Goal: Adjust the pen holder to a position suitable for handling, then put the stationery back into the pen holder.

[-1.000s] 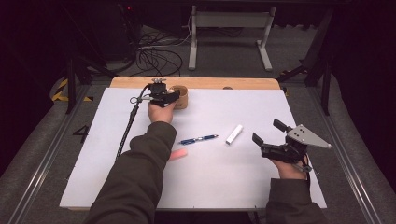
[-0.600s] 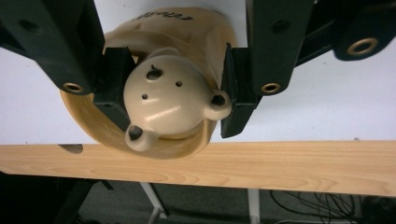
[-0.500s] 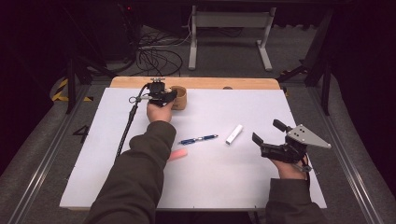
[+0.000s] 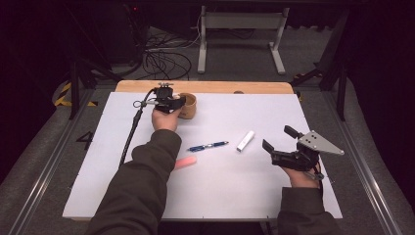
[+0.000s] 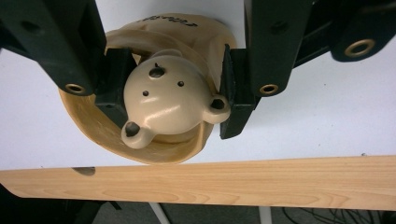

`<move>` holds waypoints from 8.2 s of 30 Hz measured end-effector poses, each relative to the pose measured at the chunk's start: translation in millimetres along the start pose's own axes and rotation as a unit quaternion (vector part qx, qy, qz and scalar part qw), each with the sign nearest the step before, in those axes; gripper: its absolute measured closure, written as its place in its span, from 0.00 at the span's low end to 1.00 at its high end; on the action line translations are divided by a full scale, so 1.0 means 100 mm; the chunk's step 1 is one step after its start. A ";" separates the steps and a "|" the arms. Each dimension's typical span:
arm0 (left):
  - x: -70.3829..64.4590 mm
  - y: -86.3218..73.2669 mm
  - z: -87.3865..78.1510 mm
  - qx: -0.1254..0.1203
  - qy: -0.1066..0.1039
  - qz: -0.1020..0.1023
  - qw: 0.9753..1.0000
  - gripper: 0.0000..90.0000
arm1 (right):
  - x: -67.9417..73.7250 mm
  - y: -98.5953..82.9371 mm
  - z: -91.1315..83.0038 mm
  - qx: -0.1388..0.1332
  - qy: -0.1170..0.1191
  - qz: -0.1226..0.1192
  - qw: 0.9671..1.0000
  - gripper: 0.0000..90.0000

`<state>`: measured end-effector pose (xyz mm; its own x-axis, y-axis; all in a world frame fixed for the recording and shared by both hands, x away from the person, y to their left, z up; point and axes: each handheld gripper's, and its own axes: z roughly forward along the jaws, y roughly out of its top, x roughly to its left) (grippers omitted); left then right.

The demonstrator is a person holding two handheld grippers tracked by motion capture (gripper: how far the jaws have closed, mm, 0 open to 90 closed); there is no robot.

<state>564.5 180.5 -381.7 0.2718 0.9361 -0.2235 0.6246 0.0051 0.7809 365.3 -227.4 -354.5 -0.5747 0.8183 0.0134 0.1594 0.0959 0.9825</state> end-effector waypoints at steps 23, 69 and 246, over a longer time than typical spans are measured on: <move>-0.39 -0.20 -0.51 0.007 -0.115 0.066 0.991 0.62 | 0.06 -0.02 0.07 0.011 0.007 -0.005 1.000 0.09; -0.94 -1.35 -1.01 -0.018 -0.242 0.117 0.963 0.68 | 0.16 -0.04 0.16 0.019 0.020 -0.013 1.000 0.09; -0.02 -1.30 -1.63 0.051 -0.225 0.292 0.928 0.72 | 0.65 -0.08 0.43 0.048 0.085 -0.111 0.989 0.30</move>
<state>362.9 235.6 -387.9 0.8496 0.5271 -0.0175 0.3337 -0.5117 0.7917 360.7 -150.7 -369.8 -0.7298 0.6645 -0.1608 0.0858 0.3223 0.9427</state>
